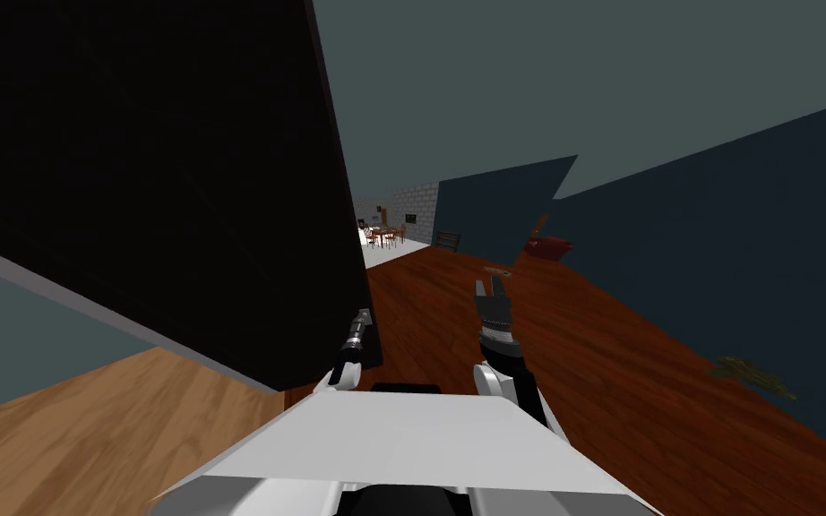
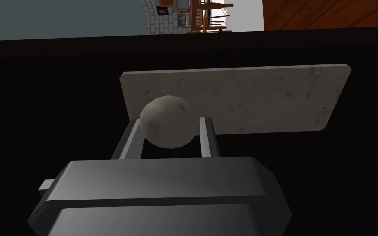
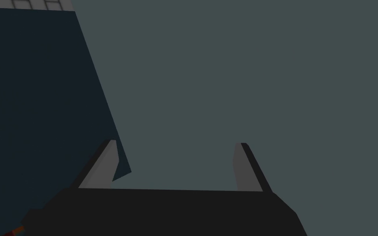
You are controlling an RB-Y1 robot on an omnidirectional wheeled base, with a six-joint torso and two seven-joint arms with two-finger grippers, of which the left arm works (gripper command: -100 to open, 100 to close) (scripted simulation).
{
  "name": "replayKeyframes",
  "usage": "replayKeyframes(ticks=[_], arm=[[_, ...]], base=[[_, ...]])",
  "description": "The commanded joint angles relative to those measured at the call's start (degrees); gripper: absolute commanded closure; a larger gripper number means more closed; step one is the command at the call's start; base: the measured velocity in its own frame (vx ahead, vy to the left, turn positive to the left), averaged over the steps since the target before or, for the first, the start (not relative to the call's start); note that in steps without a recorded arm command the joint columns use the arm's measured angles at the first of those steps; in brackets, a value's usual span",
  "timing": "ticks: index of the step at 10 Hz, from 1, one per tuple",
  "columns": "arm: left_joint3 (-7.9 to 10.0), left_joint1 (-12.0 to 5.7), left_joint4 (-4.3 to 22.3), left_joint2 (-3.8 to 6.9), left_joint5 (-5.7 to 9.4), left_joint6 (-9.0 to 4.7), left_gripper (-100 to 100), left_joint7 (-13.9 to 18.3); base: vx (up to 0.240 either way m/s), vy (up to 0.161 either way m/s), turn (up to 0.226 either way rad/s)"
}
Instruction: Push the door open
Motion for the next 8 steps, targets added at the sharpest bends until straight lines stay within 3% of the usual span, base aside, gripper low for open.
replayKeyframes(ticks=[1,4,8], arm=[[1.14,-1.14,1.37,0.25,0.61,-0.8,100,-0.18],[1.96,-1.14,1.94,0.24,1.02,-1.03,100,-0.44],[4.55,-1.12,1.98,1.02,2.55,-1.17,100,-1.33]], base=[[0.205,-0.06,0.064],[0.146,-0.052,0.048],[0.196,-0.024,0.048]])
